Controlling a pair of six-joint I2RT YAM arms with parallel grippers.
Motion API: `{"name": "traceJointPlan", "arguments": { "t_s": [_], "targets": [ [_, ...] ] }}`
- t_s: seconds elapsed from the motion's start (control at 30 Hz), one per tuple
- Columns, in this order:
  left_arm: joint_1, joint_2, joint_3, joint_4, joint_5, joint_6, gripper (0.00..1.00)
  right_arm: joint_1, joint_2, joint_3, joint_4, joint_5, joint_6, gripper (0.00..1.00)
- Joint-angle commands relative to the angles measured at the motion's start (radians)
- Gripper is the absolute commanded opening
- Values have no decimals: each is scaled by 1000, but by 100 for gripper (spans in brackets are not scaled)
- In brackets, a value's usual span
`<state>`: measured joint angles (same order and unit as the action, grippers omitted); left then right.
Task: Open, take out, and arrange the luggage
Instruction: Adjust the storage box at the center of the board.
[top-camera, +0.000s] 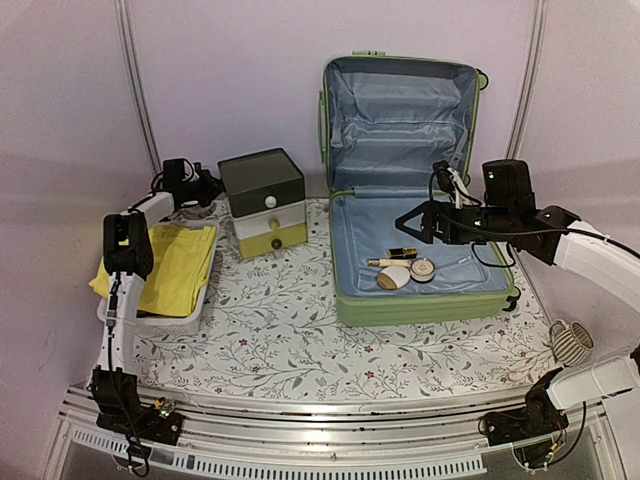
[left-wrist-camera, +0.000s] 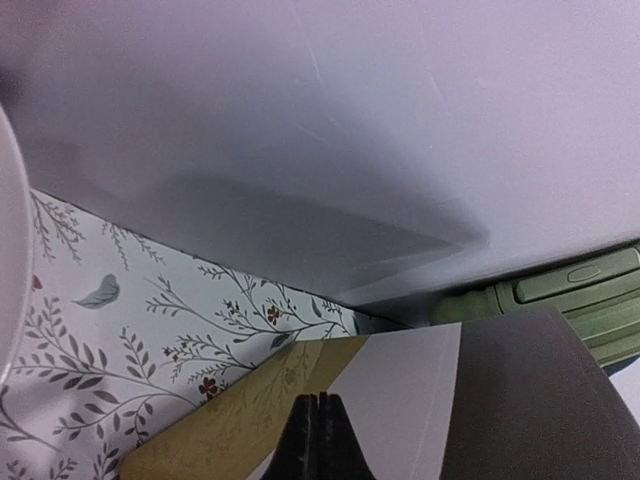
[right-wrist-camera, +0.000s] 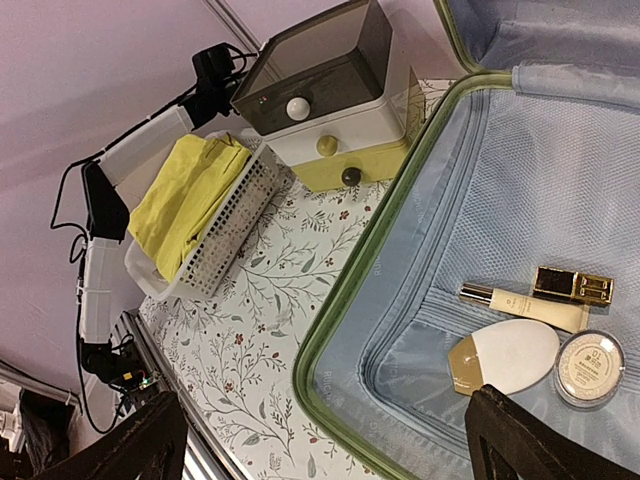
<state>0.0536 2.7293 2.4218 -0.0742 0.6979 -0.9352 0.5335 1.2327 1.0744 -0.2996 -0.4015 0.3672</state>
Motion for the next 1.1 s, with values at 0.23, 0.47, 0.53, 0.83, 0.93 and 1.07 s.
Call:
{"name": "traceJointPlan", "arguments": {
  "t_s": [0.23,0.47,0.53,0.83,0.93,1.07],
  "targets": [
    [-34,39,1,-54,44,28,0,-4,14,28,-8,4,4,99],
    [-37,33,0,-144,67,109,0,-4,18,26,2,-3,5,99],
    [-39,28,-3,-171,80,128,0,-4,20,28,3,-5,5,99],
    [-63,-9,-58,-197,126,190,0,-4,24,25,6,-16,8,99],
    [-71,-18,-63,-213,138,206,0,-4,27,23,15,-25,12,99],
    [-81,-33,-80,-239,146,239,0,-3,38,20,32,-33,17,99]
  ]
}}
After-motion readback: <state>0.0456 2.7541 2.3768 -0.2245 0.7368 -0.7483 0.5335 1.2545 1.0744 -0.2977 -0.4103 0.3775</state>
